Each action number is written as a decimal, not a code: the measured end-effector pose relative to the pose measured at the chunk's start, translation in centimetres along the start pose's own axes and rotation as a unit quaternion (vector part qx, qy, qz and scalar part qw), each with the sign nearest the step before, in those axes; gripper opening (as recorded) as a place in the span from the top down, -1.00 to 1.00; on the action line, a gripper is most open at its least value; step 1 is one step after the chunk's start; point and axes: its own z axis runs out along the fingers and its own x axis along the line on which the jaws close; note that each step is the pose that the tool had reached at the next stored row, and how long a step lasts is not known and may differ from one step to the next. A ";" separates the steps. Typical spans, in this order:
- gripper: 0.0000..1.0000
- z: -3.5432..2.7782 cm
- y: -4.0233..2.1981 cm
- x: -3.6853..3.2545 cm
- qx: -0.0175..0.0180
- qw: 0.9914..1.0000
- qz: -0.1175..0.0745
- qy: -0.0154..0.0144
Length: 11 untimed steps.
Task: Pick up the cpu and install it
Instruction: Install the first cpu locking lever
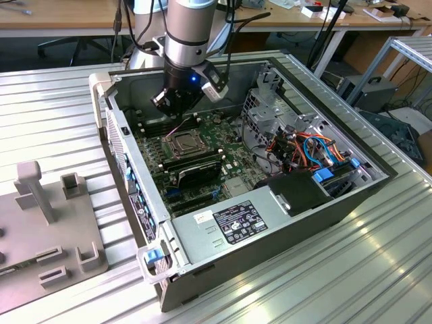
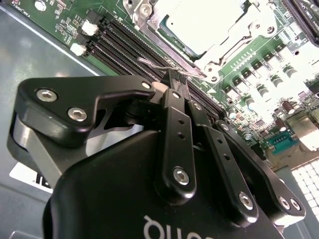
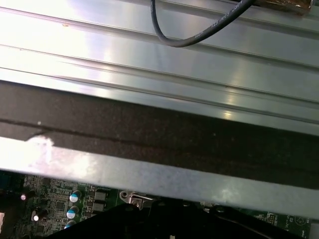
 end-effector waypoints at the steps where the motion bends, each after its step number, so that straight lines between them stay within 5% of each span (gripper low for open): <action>1: 0.79 0.06 -0.01 -0.02 0.000 1.000 0.000 0.000; 11: 0.79 0.59 -0.13 -0.54 0.000 1.000 0.000 0.000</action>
